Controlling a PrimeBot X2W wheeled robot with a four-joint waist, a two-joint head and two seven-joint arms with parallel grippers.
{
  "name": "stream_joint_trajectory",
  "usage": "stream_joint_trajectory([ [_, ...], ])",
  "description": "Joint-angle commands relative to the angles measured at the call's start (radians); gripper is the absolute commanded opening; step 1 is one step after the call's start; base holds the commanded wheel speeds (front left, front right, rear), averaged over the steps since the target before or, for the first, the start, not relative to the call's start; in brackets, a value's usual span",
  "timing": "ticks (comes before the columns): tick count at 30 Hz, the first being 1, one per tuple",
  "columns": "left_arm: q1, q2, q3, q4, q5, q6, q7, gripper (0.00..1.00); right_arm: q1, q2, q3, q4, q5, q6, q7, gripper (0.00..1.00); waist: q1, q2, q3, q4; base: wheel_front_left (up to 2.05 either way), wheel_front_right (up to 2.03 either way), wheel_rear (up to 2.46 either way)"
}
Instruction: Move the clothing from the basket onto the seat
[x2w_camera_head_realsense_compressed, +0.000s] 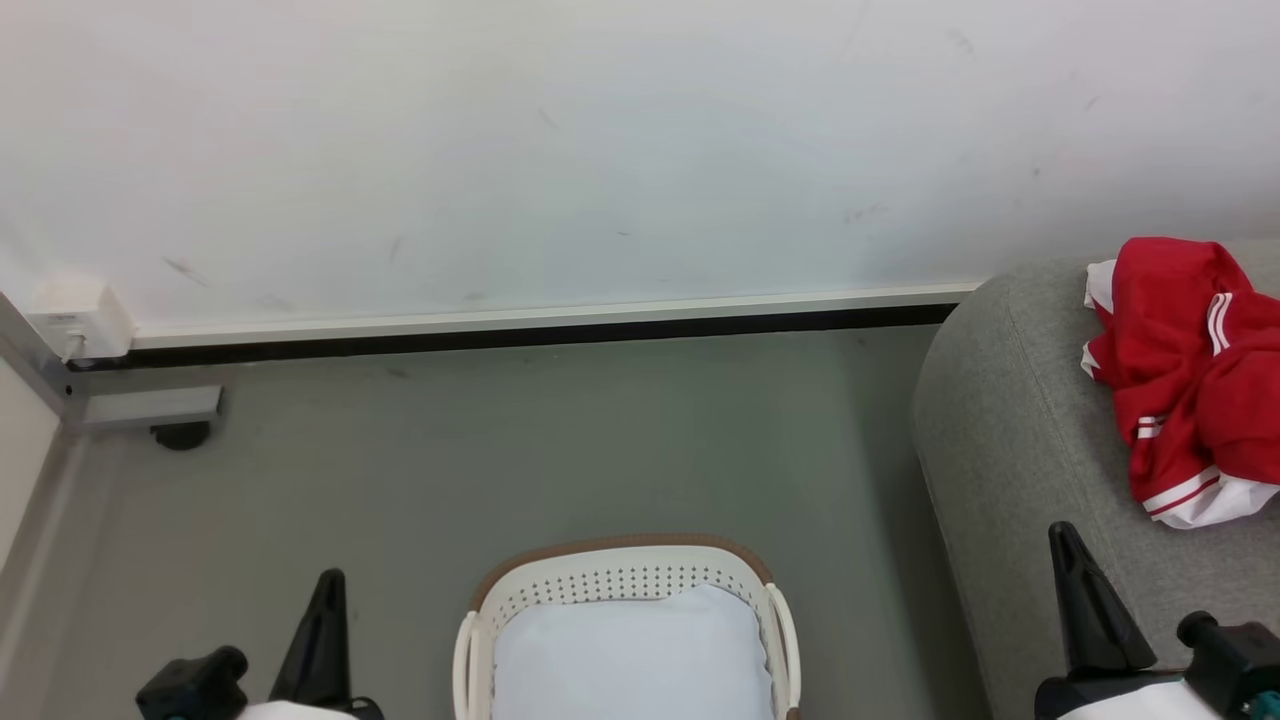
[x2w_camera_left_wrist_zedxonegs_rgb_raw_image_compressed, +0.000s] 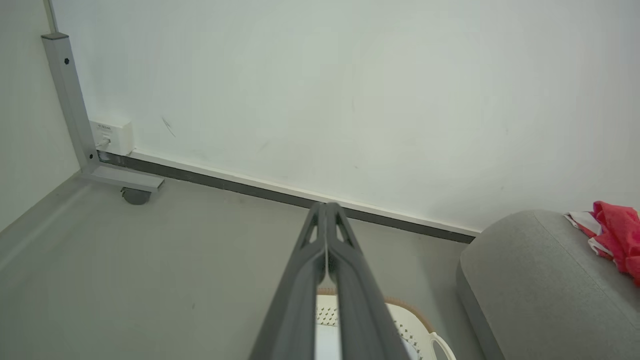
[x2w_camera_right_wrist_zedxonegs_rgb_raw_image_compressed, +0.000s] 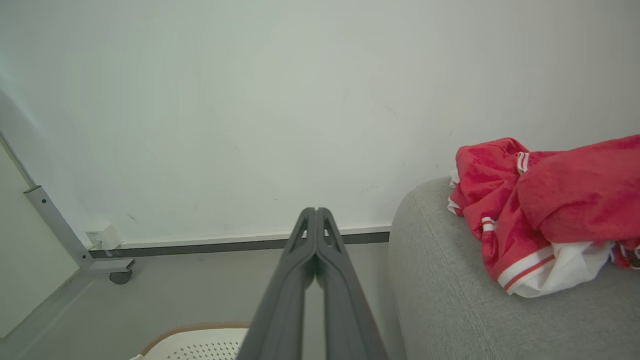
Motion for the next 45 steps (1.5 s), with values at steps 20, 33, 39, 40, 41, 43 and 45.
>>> stream_joint_trajectory([
  [20,-0.028,0.007,0.012,-0.026,-0.373,-0.003,0.087,0.00,-0.023,0.002,-0.048,-0.006,0.361,-0.001,0.084,0.00,0.0000,-0.0001,-0.006,0.015,0.00,0.00,0.00],
  [33,-0.035,0.008,0.019,-0.028,-0.543,-0.004,0.131,0.00,-0.027,0.008,-0.070,-0.002,0.524,-0.001,0.126,0.00,0.0000,-0.0001,-0.010,0.023,0.00,0.00,0.00],
  [39,-0.038,0.009,0.022,-0.029,-0.619,-0.005,0.152,0.00,-0.028,0.010,-0.081,0.000,0.598,-0.001,0.146,0.00,0.0000,-0.0001,-0.011,0.027,0.00,0.00,0.00],
  [40,-0.039,0.009,0.023,-0.029,-0.631,-0.005,0.156,0.00,-0.029,0.011,-0.083,0.001,0.610,-0.001,0.149,0.00,0.0000,-0.0001,-0.012,0.028,0.00,0.00,0.00],
  [41,-0.039,0.009,0.023,-0.029,-0.644,-0.005,0.159,0.00,-0.029,0.011,-0.084,0.001,0.622,-0.001,0.152,0.00,0.0000,-0.0001,-0.012,0.029,0.00,0.00,0.00],
  [43,-0.040,0.009,0.024,-0.029,-0.669,-0.006,0.165,0.00,-0.030,0.012,-0.088,0.002,0.644,-0.001,0.158,0.00,0.0000,-0.0001,-0.013,0.030,0.00,0.00,0.00],
  [45,-0.040,0.009,0.025,-0.029,-0.691,-0.006,0.172,0.00,-0.030,0.013,-0.091,0.002,0.667,-0.001,0.165,0.00,0.0000,-0.0001,-0.013,0.031,0.00,0.00,0.00],
])
